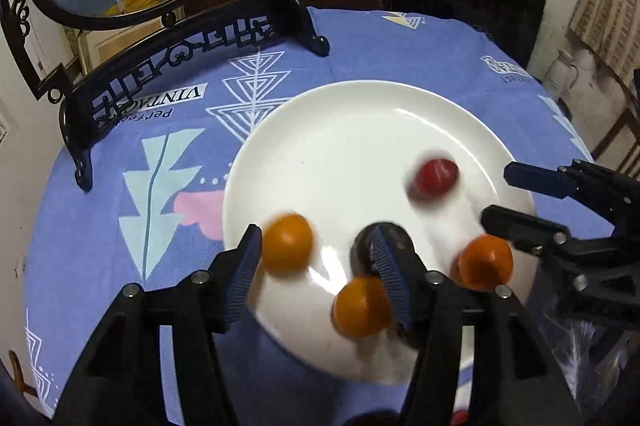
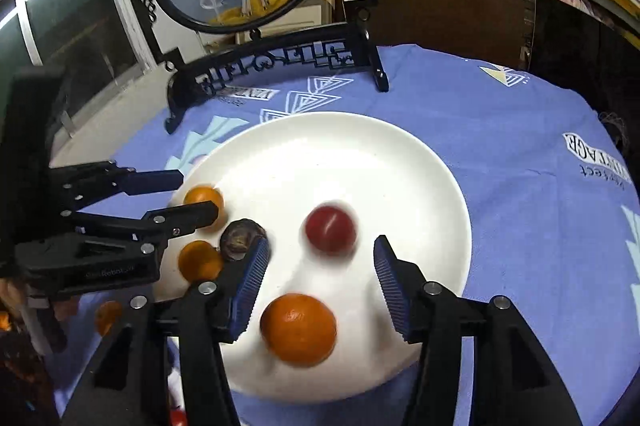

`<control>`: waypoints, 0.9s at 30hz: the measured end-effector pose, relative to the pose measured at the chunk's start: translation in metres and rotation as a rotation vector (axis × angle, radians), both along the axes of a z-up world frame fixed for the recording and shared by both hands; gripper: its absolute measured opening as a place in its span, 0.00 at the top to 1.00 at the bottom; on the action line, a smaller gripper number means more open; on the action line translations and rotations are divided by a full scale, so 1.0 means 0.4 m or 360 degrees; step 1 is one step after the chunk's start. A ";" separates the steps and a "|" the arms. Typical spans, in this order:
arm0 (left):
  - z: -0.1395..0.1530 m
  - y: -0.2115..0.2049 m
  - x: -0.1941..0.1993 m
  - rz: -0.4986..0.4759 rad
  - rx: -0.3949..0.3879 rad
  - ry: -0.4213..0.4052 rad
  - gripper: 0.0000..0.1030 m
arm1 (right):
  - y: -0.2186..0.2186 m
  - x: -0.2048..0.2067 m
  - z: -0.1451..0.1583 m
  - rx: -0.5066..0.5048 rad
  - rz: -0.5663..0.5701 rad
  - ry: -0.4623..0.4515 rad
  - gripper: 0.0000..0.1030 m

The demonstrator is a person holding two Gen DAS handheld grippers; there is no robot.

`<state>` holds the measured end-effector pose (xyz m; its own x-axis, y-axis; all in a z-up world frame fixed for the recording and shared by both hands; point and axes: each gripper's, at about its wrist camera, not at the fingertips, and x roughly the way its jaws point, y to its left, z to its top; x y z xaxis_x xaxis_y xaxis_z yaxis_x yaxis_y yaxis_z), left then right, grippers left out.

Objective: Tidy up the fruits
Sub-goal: 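Place the orange tomato on the plate with the left tool while the right tool places the red tomato, then grasp a pale yellow tomato with the right tool while the left tool grasps a mandarin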

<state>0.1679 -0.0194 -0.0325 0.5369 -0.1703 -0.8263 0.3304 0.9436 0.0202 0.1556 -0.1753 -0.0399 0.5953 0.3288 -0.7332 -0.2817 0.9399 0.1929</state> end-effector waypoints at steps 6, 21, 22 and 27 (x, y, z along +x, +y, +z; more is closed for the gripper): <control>0.020 0.053 -0.138 -0.0130 0.0038 -0.0054 0.32 | 0.016 -0.200 0.035 0.0005 0.0204 -0.0065 0.38; -0.005 0.256 -0.509 -0.0224 0.0089 -0.0038 0.21 | 0.278 -0.526 -0.056 0.0049 0.0763 0.0128 0.29; -0.012 0.259 -0.518 -0.0228 0.0086 -0.0024 0.21 | 0.291 -0.527 -0.065 0.0029 0.0753 0.0129 0.30; -0.038 0.238 -0.541 -0.0275 0.0064 0.0017 0.20 | 0.306 -0.550 -0.075 -0.0067 0.0770 0.0116 0.62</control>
